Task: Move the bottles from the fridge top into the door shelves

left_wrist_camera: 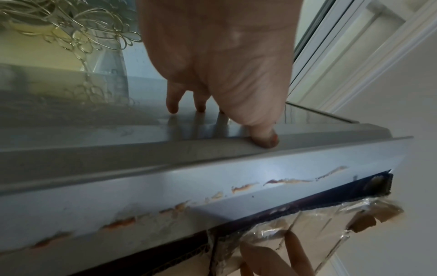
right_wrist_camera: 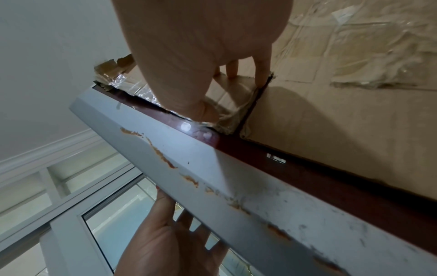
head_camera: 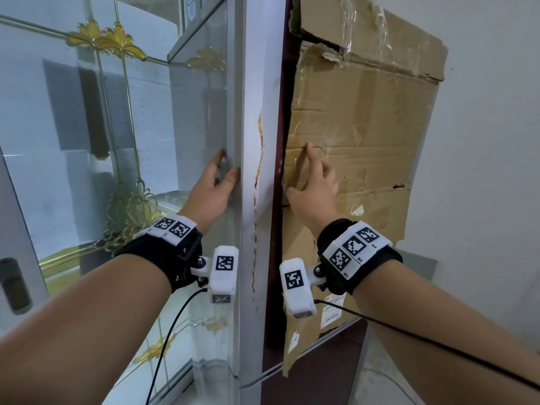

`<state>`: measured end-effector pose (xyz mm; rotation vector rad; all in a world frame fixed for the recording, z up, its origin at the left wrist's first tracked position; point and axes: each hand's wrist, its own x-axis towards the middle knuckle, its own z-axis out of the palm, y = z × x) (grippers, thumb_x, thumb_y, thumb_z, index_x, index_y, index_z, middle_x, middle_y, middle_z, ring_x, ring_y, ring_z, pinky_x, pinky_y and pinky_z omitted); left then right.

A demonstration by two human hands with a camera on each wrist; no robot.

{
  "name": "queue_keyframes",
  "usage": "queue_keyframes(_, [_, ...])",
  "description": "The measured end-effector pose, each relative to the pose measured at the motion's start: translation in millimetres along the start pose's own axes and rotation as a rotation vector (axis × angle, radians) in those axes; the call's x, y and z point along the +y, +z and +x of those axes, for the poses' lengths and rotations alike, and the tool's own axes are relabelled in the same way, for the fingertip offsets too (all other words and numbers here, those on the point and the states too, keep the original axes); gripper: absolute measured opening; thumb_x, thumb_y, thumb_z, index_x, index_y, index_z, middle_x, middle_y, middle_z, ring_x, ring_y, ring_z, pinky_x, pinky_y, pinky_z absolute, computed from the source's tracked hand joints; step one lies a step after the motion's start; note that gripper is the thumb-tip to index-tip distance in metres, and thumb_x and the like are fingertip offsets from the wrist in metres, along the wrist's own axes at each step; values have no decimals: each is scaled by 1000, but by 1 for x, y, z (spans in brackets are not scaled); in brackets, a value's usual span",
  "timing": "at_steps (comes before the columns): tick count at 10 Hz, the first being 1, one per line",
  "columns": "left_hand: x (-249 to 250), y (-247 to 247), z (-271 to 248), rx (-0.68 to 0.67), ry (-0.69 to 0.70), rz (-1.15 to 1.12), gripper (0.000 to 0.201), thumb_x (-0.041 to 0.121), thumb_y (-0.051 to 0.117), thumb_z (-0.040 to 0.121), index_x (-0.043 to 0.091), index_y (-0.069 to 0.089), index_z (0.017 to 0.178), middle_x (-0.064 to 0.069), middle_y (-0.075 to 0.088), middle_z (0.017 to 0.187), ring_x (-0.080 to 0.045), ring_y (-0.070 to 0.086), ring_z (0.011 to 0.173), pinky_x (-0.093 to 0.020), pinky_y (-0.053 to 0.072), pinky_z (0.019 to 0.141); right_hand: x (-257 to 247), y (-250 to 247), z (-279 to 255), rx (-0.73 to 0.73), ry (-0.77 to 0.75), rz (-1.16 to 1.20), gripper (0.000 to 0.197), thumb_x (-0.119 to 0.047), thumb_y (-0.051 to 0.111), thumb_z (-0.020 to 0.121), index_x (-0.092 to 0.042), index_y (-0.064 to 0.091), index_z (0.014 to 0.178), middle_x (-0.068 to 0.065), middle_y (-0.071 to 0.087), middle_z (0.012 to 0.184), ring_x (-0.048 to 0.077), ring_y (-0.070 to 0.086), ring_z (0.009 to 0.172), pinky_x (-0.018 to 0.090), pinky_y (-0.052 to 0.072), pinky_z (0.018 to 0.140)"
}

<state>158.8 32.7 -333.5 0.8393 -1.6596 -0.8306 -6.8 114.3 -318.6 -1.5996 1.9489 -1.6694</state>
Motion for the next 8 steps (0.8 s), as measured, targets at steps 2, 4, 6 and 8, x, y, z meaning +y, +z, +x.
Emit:
queue_keyframes(2, [5,3,-5,15,-5,8,63,38,43,103,32,12,158,7,20,165,-19,25,150,-23,25,105,-2,-1,-2,-18,17,-33,88,-13,54,82,-47,12,151,1,14,158,30,16,144,49,30,115])
queue_keyframes(4, [12,-1,-6,138,-62,-2,90,44,61,93,38,-3,157,0,4,167,-21,16,152,-39,24,120,-8,-9,-6,-5,36,74,83,-8,54,82,-47,22,149,-2,17,156,28,24,143,45,38,112])
queue_keyframes(6, [29,-2,-14,205,-111,22,67,34,59,94,27,27,152,-7,22,158,-23,43,131,-29,35,102,-14,-17,-8,-8,51,116,81,-6,55,82,-42,27,149,1,22,153,29,49,127,24,53,79])
queue_keyframes(8, [47,-14,-25,219,-21,50,47,29,56,94,27,45,140,-3,35,149,-10,44,112,-30,40,104,-21,-33,-20,55,14,122,66,-4,51,86,-32,38,144,4,34,143,15,55,104,12,43,66])
